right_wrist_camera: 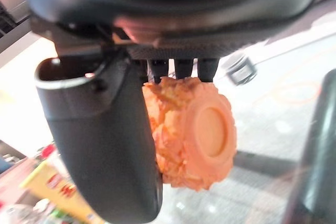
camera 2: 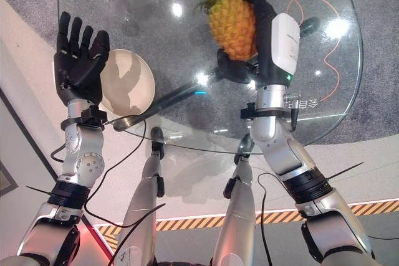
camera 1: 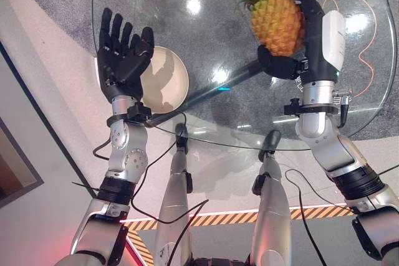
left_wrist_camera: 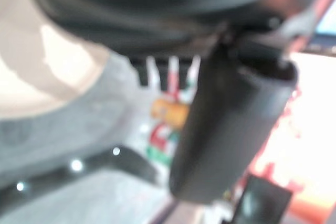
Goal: Pick up the fruit to the plate
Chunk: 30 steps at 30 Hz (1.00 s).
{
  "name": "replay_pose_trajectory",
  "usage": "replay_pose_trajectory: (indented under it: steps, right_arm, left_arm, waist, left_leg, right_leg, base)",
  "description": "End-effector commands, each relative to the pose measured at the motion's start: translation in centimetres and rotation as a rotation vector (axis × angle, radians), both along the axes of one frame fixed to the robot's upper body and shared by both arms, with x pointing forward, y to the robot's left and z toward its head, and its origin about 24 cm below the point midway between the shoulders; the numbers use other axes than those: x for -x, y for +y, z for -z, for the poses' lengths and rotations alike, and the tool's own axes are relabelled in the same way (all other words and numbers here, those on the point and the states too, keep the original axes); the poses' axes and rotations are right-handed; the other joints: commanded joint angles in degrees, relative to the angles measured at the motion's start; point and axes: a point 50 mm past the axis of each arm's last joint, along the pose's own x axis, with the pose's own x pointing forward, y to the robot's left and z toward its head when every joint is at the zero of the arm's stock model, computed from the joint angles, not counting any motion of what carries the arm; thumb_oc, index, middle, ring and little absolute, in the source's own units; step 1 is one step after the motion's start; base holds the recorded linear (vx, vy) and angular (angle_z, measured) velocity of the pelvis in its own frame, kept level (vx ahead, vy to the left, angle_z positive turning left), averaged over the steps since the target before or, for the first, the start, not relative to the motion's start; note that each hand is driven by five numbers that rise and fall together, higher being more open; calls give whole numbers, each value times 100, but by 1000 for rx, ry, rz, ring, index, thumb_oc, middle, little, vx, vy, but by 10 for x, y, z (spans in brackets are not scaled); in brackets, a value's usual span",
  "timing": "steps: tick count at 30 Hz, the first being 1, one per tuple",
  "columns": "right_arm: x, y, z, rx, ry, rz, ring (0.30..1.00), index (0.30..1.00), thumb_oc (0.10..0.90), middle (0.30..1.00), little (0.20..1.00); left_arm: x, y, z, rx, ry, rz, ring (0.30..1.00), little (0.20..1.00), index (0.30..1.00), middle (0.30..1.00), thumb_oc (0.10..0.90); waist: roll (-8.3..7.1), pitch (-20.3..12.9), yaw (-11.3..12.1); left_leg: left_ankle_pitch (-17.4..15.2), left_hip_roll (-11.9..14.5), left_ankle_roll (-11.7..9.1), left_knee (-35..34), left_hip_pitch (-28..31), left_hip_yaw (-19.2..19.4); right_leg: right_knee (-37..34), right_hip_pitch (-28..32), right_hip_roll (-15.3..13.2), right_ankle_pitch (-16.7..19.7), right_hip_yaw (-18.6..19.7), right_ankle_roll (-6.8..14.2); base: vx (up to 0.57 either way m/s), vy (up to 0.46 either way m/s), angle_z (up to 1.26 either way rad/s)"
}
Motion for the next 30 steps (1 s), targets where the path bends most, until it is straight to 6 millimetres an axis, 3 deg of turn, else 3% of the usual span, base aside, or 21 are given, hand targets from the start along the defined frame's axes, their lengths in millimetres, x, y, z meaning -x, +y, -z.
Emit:
replay_pose_trajectory:
  steps: [1,21,30]
  right_arm:
    - [45,41,-78,80,-417,-246,300,300,100,300,200]
    - [62,80,-87,209,-382,-440,300,300,100,300,200]
    - [67,94,-84,273,-361,-499,300,300,100,300,200]
  left_arm:
    - [17,-10,-64,-53,-300,75,900,900,900,900,800]
    - [19,-53,-72,-29,-309,452,900,900,900,900,800]
    - [18,-67,-70,72,-290,636,900,900,900,900,800]
  waist:
    - [-28,-30,-64]
    - [46,-30,-62]
    - [57,-30,-74]
  left_leg:
    - [-175,-166,126,-49,250,26]
    - [-125,-201,125,-156,307,78]
    - [-119,-206,131,-177,323,108]
  right_leg:
    - [-9,238,78,197,-219,71]
    - [-123,275,15,289,-245,111]
    - [-167,291,6,311,-242,112]
  base:
    - [0,0,0]
    - [0,0,0]
    - [0,0,0]
